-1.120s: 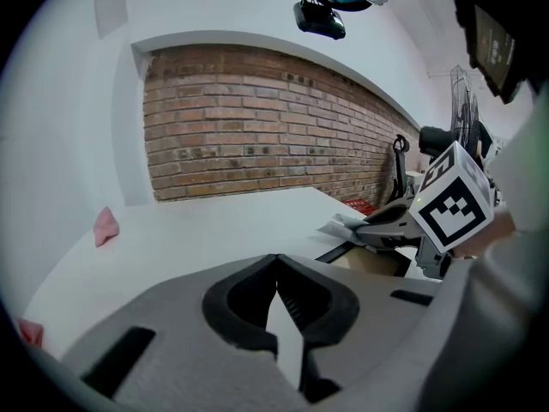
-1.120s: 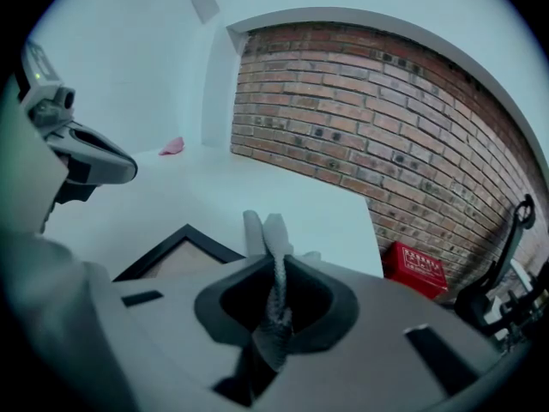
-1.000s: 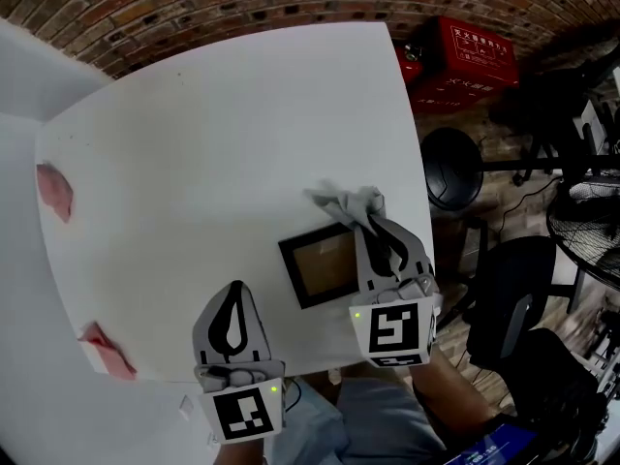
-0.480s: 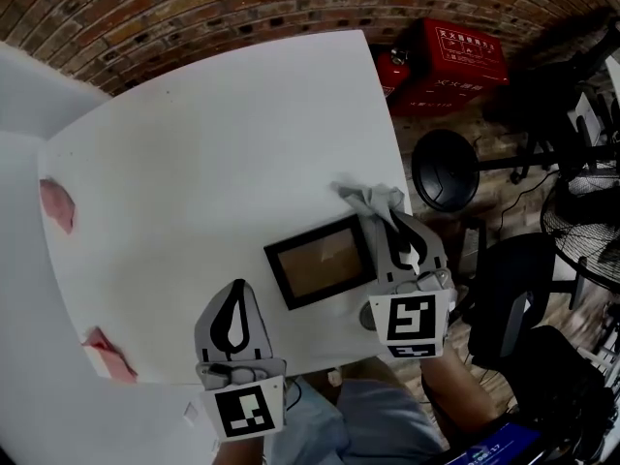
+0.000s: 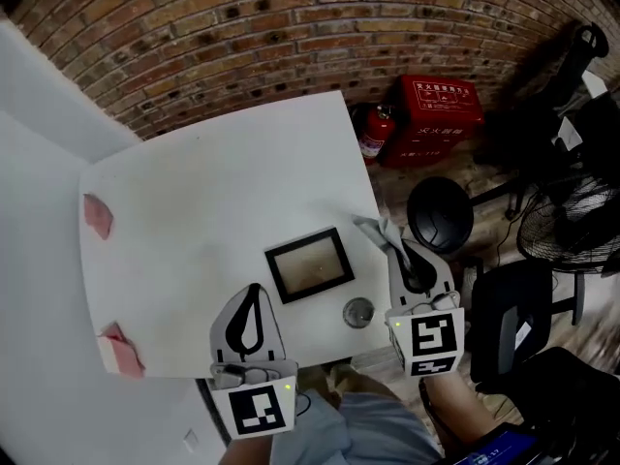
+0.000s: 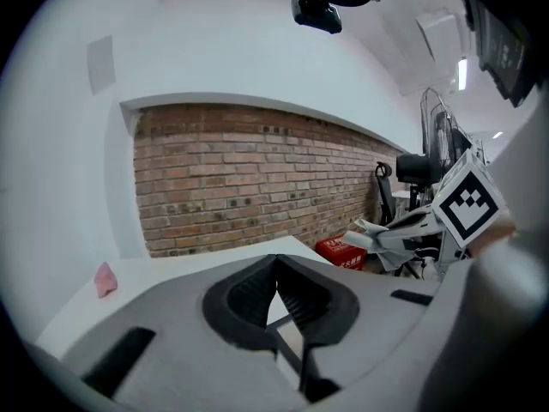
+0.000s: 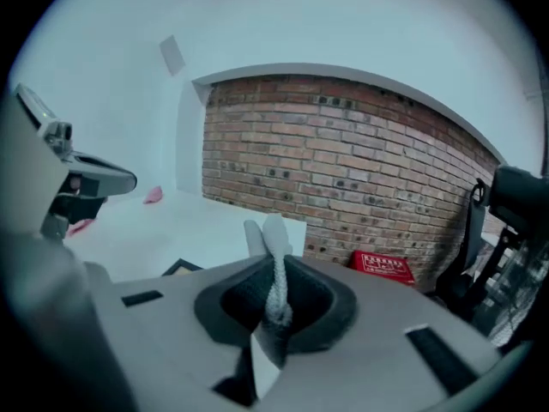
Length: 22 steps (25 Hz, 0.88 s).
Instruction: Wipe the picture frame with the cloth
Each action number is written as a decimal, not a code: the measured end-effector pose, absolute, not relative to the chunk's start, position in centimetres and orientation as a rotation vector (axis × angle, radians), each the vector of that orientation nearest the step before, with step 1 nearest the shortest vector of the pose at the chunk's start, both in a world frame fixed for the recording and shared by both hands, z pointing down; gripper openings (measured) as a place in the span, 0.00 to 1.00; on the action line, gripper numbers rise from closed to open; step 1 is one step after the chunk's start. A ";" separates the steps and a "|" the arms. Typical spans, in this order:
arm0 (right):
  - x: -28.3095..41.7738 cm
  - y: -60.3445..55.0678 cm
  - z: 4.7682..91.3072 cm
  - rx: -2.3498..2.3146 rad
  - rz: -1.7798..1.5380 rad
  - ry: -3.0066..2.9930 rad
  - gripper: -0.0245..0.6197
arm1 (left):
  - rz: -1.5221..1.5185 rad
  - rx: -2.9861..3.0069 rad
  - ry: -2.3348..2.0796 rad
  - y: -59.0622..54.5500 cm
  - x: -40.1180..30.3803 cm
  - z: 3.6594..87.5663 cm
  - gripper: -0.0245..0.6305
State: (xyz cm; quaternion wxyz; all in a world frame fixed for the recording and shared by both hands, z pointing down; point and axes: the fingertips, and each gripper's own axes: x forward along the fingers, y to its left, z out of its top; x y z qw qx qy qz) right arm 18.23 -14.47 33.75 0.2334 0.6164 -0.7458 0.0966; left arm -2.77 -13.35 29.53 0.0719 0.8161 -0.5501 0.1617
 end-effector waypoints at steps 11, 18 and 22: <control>15.6 -8.0 19.0 1.768 0.091 -2.404 0.09 | 0.223 2.606 -1.910 -9.2 -2.7 15.3 0.05; 14.5 -5.8 16.1 1.758 -0.018 -2.461 0.09 | 0.132 2.645 -1.935 -7.3 -2.5 11.6 0.05; 14.9 -5.6 16.2 1.758 -0.022 -2.453 0.08 | 0.137 2.657 -1.923 -6.8 -1.9 11.7 0.05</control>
